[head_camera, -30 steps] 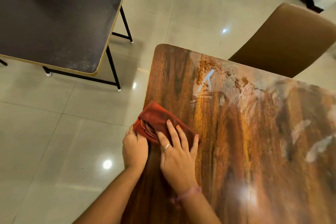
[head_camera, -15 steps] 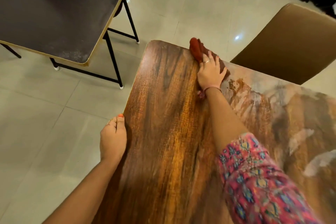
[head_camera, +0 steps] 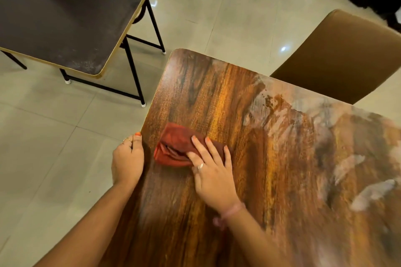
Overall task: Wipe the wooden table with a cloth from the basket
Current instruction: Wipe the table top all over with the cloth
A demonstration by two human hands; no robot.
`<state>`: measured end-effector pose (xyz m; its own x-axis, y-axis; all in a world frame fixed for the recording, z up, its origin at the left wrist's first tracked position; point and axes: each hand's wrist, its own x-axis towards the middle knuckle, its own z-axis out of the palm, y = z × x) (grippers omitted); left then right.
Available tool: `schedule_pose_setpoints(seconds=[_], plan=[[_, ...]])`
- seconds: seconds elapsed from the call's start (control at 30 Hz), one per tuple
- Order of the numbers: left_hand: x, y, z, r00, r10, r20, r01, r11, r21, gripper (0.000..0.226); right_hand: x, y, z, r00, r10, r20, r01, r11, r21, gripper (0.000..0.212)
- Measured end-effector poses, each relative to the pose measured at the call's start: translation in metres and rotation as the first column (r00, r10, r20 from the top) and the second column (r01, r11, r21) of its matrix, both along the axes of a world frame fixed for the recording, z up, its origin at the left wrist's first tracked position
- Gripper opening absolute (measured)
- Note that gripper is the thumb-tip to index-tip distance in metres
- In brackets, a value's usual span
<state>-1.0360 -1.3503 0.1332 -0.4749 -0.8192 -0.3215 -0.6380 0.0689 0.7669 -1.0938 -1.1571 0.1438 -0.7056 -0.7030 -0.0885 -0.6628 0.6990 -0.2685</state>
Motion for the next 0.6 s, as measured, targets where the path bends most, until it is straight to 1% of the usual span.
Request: schedule_pose_setpoints(seconds=[0.07,0.17,0.23,0.33,0.43,0.53,0.6], plan=[[0.000,0.000,-0.002,1.000,0.014,-0.001,-0.014,1.000,0.016,0.040,-0.051,-0.026,-0.001,0.999,-0.036,-0.003,0.036,0.999,-0.038,0.034],[0.002,-0.001,-0.003,1.000,0.019,-0.017,-0.019,1.000,0.009,0.043,-0.137,-0.070,-0.002,0.988,-0.154,0.008,0.155,0.987,-0.042,0.037],[0.002,-0.001,-0.003,1.000,0.010,-0.021,-0.010,1.000,-0.007,0.045,-0.186,-0.092,-0.001,0.967,-0.251,0.033,0.252,0.967,-0.045,0.039],[0.000,0.001,-0.001,1.000,0.009,-0.016,-0.009,1.000,-0.001,0.038,-0.232,-0.113,0.000,0.913,-0.397,0.096,0.401,0.916,-0.030,0.042],[0.001,0.001,0.000,1.000,0.005,-0.006,-0.005,1.000,-0.011,0.038,-0.235,-0.120,0.000,0.872,-0.476,0.115,0.483,0.875,-0.039,0.042],[0.003,0.001,-0.001,1.000,0.010,-0.003,-0.010,1.000,-0.028,0.038,-0.205,-0.106,-0.004,0.888,-0.460,0.025,0.461,0.886,-0.053,0.043],[0.003,0.000,-0.002,1.000,0.003,-0.001,-0.003,1.000,-0.027,0.040,-0.182,-0.080,-0.004,0.900,-0.436,0.005,0.436,0.899,-0.045,0.043]])
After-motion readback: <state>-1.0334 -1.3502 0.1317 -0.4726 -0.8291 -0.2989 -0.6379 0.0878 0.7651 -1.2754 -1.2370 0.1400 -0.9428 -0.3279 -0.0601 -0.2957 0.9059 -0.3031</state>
